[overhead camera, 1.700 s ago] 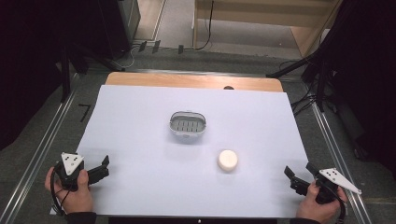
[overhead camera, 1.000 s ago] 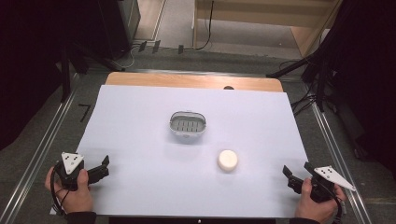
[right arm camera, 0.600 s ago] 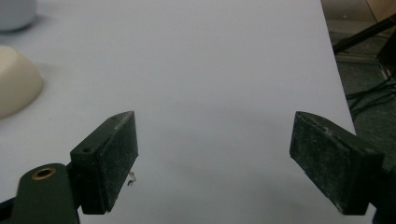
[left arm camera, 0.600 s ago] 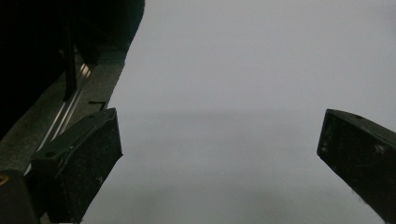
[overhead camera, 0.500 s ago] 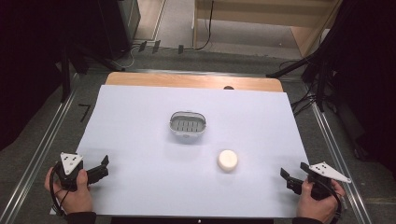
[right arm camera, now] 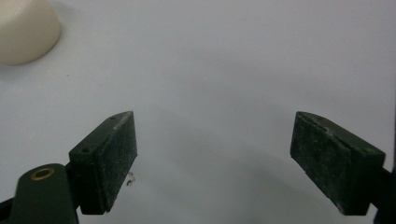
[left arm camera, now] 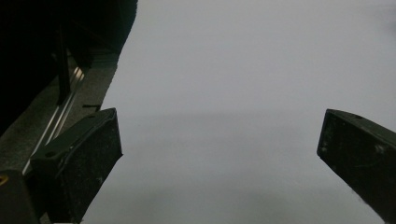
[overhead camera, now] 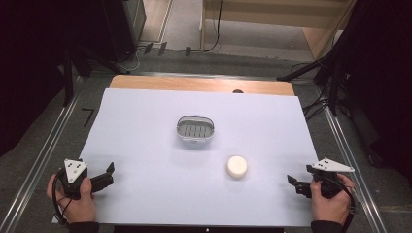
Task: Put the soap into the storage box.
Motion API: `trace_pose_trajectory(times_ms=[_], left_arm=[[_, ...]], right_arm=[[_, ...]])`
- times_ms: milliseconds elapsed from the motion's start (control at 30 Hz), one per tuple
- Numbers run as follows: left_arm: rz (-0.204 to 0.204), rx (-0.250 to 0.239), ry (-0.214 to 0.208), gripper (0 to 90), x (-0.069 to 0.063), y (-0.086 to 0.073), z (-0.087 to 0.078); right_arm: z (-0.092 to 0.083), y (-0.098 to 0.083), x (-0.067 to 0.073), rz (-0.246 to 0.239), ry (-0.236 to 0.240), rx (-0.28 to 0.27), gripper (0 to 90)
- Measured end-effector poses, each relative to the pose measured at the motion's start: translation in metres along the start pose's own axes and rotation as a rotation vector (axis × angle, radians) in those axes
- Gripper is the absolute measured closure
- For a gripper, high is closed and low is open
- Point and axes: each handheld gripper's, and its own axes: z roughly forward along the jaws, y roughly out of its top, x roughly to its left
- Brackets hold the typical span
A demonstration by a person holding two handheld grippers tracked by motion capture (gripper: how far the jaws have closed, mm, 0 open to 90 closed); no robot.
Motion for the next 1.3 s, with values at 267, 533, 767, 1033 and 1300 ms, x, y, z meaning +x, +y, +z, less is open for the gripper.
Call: trace_pose_trajectory(times_ms=[267, 533, 767, 1033, 1300], left_arm=[[0.001, -0.003, -0.013, 0.2, 0.0, 0.0, 0.0], [0.006, 0.001, -0.015, 0.1, 0.0, 0.0, 0.001], [0.004, 0.0, -0.015, 0.1, 0.0, 0.0, 0.0], [0.005, -0.003, -0.016, 0.2, 0.0, 0.0, 0.0], [0.003, -0.004, -0.019, 0.1, 0.0, 0.0, 0.0]], right_arm=[[0.0, 0.018, 0.0, -0.06, 0.013, 0.072, 11.4], [0.008, 0.034, 0.005, -0.116, 0.04, 0.139, 0.5], [0.012, 0.044, 0.007, -0.142, 0.058, 0.163, 0.3], [0.02, 0.055, 0.017, -0.176, 0.093, 0.167, 2.3], [0.027, 0.062, 0.026, -0.195, 0.116, 0.171, 2.3]])
